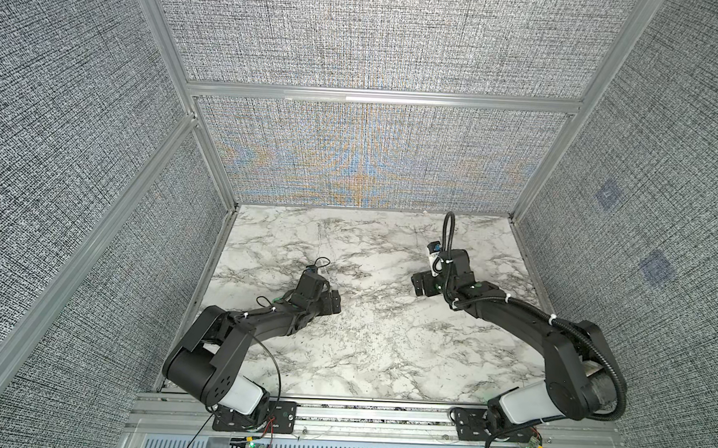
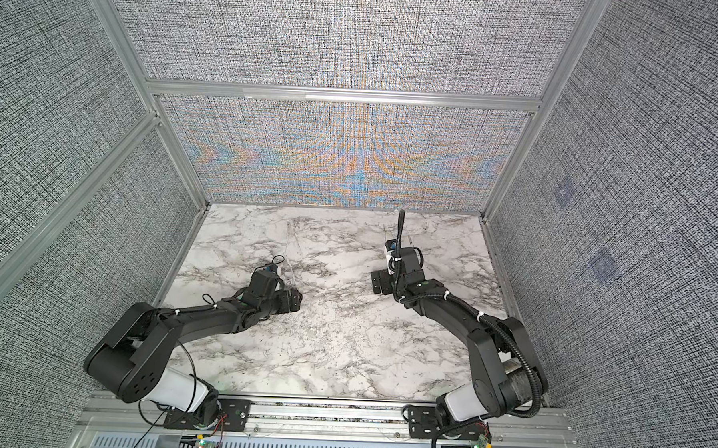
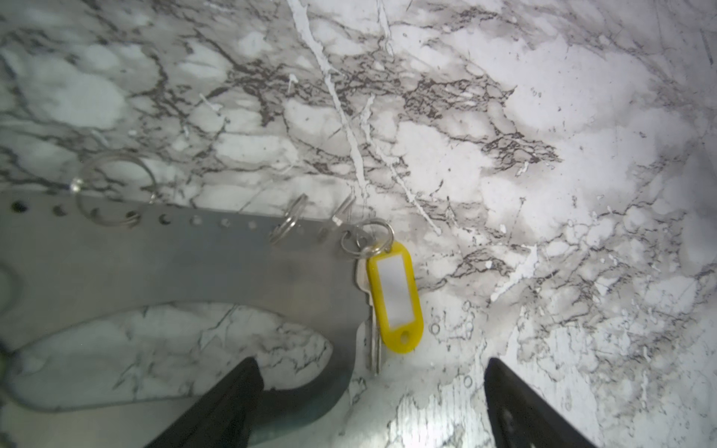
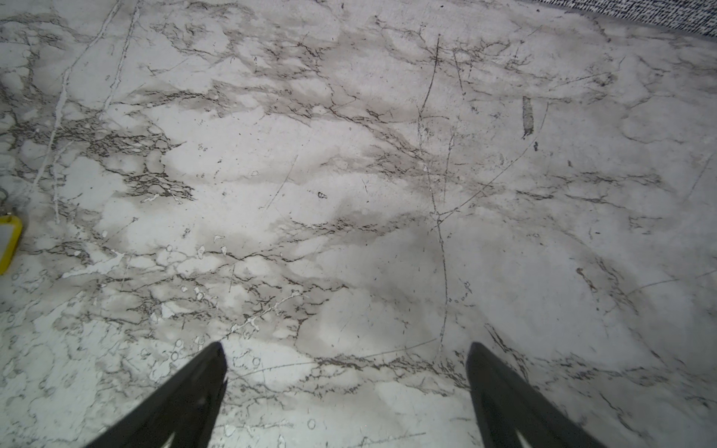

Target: Remove the keys from the keyring

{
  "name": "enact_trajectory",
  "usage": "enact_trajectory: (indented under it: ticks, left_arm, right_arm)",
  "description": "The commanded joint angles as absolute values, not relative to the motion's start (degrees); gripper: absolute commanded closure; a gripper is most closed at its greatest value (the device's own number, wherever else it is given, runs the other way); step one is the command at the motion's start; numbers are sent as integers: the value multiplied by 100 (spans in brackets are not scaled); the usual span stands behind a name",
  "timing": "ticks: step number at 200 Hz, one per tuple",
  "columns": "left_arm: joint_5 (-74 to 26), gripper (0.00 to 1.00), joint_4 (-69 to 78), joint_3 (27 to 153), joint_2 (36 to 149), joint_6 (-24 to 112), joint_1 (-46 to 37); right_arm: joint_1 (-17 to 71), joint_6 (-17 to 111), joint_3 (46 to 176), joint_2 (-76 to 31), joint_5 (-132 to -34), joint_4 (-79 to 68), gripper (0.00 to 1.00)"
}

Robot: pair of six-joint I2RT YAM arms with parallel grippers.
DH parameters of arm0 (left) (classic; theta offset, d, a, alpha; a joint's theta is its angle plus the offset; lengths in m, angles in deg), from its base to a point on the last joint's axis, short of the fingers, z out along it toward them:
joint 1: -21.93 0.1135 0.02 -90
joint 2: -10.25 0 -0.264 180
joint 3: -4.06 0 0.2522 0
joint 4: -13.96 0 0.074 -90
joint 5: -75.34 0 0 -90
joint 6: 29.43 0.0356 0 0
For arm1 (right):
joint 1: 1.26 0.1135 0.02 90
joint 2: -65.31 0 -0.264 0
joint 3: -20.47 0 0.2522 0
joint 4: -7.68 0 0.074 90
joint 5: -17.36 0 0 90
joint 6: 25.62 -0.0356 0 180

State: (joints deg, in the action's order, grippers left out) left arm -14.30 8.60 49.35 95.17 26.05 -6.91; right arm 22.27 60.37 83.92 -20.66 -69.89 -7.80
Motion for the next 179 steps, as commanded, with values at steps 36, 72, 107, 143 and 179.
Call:
enact_trajectory:
  ticks: [36, 72, 107, 143, 179]
  left_arm:
    - [-1271, 8, 85, 4748, 8468, 2463, -708]
    - [-63, 6, -592, 5182, 7455, 2192, -703]
    - [-49, 4, -639, 5488, 7049, 2384, -323]
    - [-867, 4, -442, 5528, 7201, 2469, 378]
    - [-1209, 3, -545, 5657, 7514, 2565, 618]
  right_arm:
    - [2464, 6077, 9225, -2634, -7621, -1323, 3]
    - [3169, 6085, 9952, -3321, -7857, -1719, 5]
    - [3919, 6132, 10768, -4158, -7638, -2068, 5]
    - [4335, 5971, 11682, -5019, -7431, -2563, 4]
    - [4648, 5782, 12262, -5547, -7244, -2710, 1]
